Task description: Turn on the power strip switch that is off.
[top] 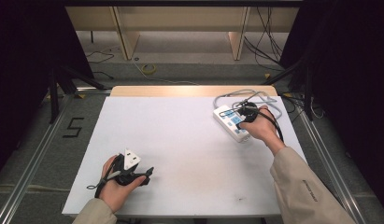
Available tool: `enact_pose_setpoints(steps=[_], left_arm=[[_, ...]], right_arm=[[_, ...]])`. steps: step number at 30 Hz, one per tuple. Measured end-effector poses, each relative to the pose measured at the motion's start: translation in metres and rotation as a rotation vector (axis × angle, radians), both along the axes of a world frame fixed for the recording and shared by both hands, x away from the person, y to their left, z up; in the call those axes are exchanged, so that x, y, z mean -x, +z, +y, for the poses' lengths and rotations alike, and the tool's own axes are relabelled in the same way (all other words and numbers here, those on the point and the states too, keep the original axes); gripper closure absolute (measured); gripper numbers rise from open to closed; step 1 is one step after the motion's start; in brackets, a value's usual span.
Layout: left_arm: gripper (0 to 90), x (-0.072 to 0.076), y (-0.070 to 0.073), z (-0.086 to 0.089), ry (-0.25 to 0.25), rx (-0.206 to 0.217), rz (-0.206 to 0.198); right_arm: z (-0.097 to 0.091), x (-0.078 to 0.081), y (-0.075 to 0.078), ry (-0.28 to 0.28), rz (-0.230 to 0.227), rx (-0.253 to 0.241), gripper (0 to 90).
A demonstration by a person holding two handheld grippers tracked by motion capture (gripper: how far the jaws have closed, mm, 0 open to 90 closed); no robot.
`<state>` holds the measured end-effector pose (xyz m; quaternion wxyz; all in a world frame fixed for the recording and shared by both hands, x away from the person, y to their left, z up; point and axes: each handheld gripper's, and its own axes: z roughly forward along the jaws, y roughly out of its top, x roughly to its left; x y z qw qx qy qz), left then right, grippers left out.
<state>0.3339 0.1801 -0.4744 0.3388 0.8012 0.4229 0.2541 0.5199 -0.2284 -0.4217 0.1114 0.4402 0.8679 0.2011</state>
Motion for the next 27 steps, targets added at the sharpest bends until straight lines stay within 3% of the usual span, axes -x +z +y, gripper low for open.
enact_pose_setpoints(steps=[27], left_arm=[[21.7,0.0000,-0.0001,-0.0002,0.000,-0.001,0.001]], right_arm=[[0.0048,-0.0030,-0.0071,0.004,0.014,0.027,90.0]])
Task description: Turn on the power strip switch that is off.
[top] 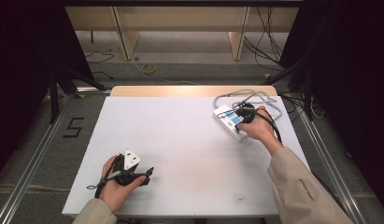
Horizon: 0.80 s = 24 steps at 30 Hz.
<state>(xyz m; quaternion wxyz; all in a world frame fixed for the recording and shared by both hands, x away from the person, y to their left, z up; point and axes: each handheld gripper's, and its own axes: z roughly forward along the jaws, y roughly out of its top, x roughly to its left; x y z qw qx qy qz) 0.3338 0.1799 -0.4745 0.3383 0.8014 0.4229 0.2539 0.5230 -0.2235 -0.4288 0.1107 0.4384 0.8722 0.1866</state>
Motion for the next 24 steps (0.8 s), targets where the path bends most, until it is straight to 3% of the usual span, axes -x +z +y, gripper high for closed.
enact_pose_setpoints(steps=[16,24], left_arm=[[21.7,-0.0001,0.0000,-0.0006,-0.004,-0.001,0.000],[21.7,-0.0001,0.0000,-0.0006,-0.004,0.001,0.000]], right_arm=[[0.0008,-0.0003,-0.0016,0.001,0.013,0.006,90.0],[0.0051,-0.0006,-0.0016,0.006,0.011,0.039,90.0]])
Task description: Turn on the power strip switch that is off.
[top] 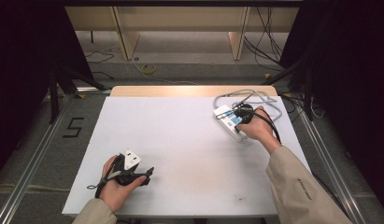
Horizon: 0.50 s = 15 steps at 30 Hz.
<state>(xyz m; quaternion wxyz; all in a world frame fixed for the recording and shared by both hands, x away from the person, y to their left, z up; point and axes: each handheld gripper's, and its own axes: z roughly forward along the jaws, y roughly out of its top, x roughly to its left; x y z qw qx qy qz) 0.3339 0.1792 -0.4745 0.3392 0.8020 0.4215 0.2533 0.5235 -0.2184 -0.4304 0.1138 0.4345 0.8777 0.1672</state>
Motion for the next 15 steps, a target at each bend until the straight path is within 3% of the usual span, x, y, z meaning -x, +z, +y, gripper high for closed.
enact_pose_setpoints(steps=[12,15], left_arm=[[21.7,0.0000,0.0000,-0.0004,0.000,-0.001,-0.001],[21.7,0.0001,0.0002,0.0001,0.001,-0.001,-0.001]], right_arm=[[0.0058,0.0007,0.0002,0.001,0.020,0.032,90.0],[0.0068,0.0012,-0.0001,0.008,-0.004,0.100,90.0]])
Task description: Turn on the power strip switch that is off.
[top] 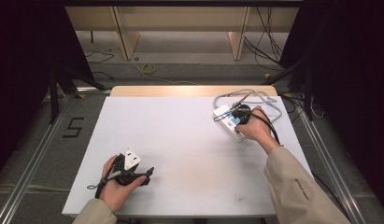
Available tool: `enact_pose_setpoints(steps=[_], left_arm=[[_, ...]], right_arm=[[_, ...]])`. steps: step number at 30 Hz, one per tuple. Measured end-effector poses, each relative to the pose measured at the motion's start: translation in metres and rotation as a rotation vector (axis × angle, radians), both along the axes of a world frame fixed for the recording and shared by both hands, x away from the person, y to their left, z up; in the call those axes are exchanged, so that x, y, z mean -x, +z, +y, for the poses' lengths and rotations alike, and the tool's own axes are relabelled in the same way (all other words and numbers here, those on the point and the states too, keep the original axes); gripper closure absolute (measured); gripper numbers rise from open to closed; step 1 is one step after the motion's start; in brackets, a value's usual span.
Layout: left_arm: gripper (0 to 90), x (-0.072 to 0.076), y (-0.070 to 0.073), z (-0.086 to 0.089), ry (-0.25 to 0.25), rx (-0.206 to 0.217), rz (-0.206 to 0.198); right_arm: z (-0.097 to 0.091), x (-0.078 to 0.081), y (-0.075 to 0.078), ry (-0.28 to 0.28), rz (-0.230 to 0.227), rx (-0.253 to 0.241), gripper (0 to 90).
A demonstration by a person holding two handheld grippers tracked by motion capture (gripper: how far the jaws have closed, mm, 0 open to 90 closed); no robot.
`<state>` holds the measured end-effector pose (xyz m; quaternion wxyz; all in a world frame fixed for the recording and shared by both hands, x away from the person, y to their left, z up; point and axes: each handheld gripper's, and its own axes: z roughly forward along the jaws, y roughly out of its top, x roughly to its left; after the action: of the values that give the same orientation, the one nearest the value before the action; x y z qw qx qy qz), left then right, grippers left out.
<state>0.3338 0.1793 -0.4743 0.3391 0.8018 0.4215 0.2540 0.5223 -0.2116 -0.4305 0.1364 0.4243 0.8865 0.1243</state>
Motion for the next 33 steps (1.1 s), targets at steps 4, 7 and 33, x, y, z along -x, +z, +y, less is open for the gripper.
enact_pose_setpoints(steps=[4,7,33], left_arm=[[21.7,-0.0007,-0.0008,-0.0007,0.002,0.006,0.000],[21.7,-0.0011,-0.0008,-0.0005,0.003,0.005,0.002],[21.7,-0.0006,-0.0007,0.0010,0.006,0.003,0.002]], right_arm=[[-0.0046,-0.0007,-0.0002,-0.002,-0.013,-0.020,90.0],[-0.0093,-0.0026,-0.0005,-0.016,-0.012,-0.059,90.0],[-0.0041,-0.0020,0.0010,-0.006,0.011,-0.084,90.0]])
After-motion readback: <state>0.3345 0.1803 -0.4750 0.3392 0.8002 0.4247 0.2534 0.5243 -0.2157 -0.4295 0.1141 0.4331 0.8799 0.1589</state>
